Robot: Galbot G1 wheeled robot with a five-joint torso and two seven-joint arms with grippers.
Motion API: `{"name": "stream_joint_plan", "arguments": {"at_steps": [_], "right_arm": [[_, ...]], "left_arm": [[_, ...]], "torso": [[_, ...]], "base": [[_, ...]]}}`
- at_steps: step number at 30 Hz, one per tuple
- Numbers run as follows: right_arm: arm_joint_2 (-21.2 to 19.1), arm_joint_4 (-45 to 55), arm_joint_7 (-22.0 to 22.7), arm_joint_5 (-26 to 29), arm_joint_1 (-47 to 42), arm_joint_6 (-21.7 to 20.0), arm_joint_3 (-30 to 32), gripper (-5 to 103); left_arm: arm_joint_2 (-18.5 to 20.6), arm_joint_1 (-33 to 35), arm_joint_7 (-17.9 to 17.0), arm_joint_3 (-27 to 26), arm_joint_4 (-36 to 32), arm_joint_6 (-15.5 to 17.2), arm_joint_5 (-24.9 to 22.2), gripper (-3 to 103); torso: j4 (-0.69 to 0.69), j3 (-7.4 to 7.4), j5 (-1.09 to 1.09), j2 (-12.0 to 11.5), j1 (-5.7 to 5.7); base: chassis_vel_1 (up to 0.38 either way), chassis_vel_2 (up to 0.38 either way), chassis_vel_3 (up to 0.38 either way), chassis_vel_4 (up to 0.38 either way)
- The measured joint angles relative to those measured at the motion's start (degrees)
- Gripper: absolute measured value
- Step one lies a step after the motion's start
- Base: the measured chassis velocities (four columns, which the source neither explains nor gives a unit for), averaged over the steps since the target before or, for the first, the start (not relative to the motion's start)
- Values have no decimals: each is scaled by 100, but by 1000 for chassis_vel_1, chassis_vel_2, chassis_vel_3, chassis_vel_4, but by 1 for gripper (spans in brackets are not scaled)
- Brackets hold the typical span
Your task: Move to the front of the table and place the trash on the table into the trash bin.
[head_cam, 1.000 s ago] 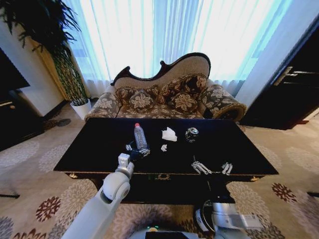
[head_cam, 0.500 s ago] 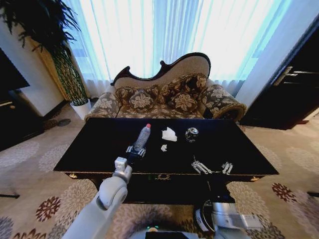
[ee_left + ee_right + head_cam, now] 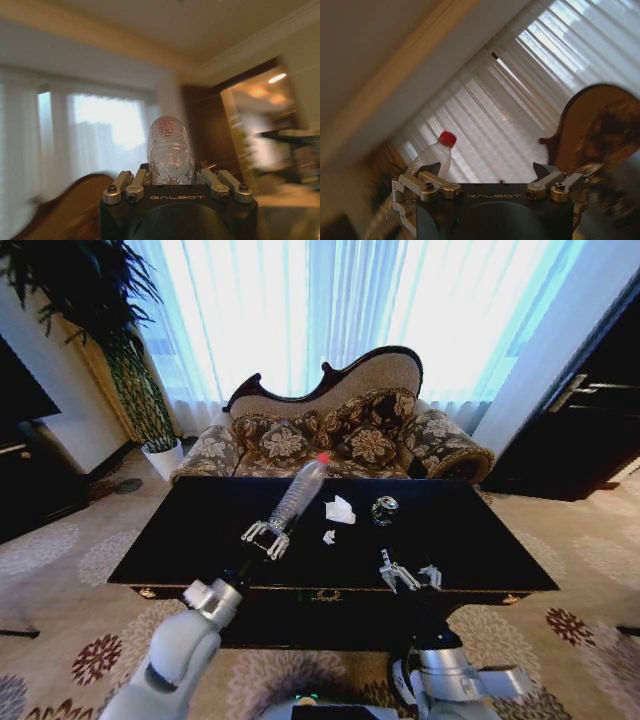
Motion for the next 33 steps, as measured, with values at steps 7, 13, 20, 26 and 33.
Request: {"name": "stream_joint_plan", "arguments": {"at_steps": [7,13,20,26,33], "right_arm": [[-67,0,-620,919,56,65,-32,100],[-56,0,-1431,1151,25,219,-87,100],[-47,0,-2136,1092,-17,307,-190,100],[-55,0,-2303,645,-59,329,-252,100],[3,-1,-2402,434,-101,382,-354,100]], "left_arm": [[12,-15,1846,-328,189,-219,-710,34],[22,-56,2217,-415,198,-173,-845,34],[21,-153,2408,-425,216,-134,-886,34],[70,-289,2594,-380,241,-44,-941,34],[175,-402,2658,-108,372,10,-1025,34]], "torso": [[0,0,0,0,0],[0,0,0,0,0],[0,0,0,0,0],[0,0,0,0,0],[0,0,0,0,0]], "base": [[0,0,0,0],[0,0,0,0],[0,0,0,0],[0,0,0,0],[0,0,0,0]]}}
